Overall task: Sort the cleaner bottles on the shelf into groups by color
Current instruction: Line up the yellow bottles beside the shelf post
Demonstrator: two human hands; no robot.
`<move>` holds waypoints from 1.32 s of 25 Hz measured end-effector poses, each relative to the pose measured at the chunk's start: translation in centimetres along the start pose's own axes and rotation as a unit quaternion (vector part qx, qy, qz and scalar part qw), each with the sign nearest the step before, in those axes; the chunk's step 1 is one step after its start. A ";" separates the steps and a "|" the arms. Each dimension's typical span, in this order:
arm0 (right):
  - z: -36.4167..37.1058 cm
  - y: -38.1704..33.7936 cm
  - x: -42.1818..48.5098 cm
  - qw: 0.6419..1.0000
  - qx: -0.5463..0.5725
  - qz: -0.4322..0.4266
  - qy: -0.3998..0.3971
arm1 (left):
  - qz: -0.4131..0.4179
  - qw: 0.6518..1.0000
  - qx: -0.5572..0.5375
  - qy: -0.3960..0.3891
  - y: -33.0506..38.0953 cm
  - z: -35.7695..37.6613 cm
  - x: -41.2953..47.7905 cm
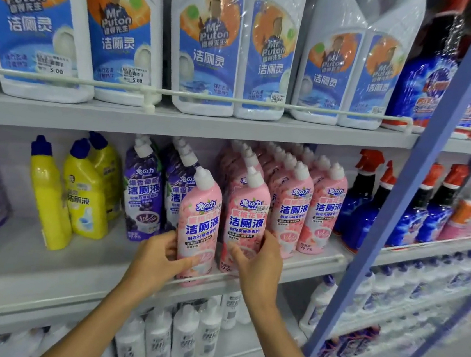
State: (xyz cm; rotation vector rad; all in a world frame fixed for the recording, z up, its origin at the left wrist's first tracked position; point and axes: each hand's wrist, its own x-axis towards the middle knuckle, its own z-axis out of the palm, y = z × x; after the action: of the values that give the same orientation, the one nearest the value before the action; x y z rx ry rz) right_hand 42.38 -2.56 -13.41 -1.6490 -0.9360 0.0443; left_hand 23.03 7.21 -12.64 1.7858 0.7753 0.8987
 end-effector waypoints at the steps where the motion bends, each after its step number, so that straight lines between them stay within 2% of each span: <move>1: 0.3 0.1 0.2 1.000 0.005 0.006 -0.001 | 0.003 1.000 -0.005 0.001 0.0 0.1 -0.1; 7: 0.4 1.7 3.9 0.999 -0.017 0.013 -0.046 | 0.013 1.000 -0.020 0.005 -0.4 0.2 -0.2; 13: 1.4 1.8 4.1 0.980 -0.197 0.019 0.006 | 0.022 1.000 -0.013 0.002 -0.9 0.1 -0.2; 24: -0.1 1.7 4.9 0.991 -0.118 0.027 -0.056 | 0.016 0.999 -0.032 -0.028 -1.1 0.7 0.4; 33: -0.9 1.4 5.7 0.971 -0.215 0.010 -0.102 | 0.008 0.999 -0.018 -0.042 -0.3 1.2 0.7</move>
State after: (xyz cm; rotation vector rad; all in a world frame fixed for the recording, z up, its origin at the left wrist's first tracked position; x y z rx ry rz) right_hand 47.41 0.09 -11.77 -2.0832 -1.1418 0.0255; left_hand 24.38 7.31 -13.05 1.7873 0.6885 0.8375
